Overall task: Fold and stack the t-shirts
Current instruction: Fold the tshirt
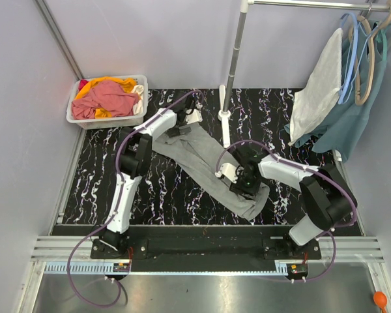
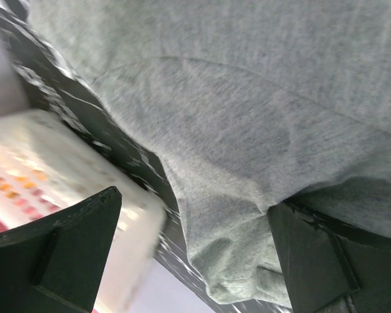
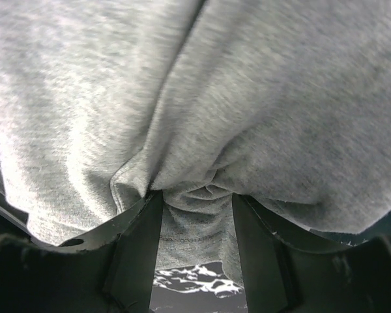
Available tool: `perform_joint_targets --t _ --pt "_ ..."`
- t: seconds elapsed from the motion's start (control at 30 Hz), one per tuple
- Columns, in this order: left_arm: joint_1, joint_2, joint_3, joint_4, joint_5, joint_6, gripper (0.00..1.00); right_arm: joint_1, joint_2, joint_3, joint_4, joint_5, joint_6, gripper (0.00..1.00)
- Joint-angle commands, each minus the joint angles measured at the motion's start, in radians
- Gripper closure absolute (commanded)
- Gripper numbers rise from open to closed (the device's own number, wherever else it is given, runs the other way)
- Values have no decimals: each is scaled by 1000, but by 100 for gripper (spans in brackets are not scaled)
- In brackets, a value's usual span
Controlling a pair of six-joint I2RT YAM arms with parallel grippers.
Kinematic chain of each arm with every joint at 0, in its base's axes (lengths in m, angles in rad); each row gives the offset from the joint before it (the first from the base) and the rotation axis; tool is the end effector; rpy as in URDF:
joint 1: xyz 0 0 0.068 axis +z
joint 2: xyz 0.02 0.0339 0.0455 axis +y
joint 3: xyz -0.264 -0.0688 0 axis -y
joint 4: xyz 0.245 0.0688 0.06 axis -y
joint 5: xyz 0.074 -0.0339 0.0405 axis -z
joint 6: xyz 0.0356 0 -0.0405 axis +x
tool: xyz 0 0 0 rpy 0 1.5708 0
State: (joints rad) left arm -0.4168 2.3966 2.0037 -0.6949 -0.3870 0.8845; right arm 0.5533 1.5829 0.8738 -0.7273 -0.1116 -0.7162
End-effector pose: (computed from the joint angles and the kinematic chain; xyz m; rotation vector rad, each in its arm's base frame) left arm 0.4746 -0.1954 0.1594 1.5233 2.2151 0.6651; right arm 0.2216 0.1415 0.1551 -1.7850 2.4049 0.1503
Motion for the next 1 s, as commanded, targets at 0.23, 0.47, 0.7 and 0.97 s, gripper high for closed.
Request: perform_joint_targets --t 0.23,0.47,0.7,0.97 --pt "46 133 70 348 0 172 1 148 94 70 9 -71 156 45" --pt "49 153 30 455 31 271 1 253 118 128 -14 -76 211 45" --pt "47 138 -63 574 62 396 1 371 86 145 0 19 247 46" --pt "49 110 -161 612 57 450 1 436 0 116 97 203 232 46"
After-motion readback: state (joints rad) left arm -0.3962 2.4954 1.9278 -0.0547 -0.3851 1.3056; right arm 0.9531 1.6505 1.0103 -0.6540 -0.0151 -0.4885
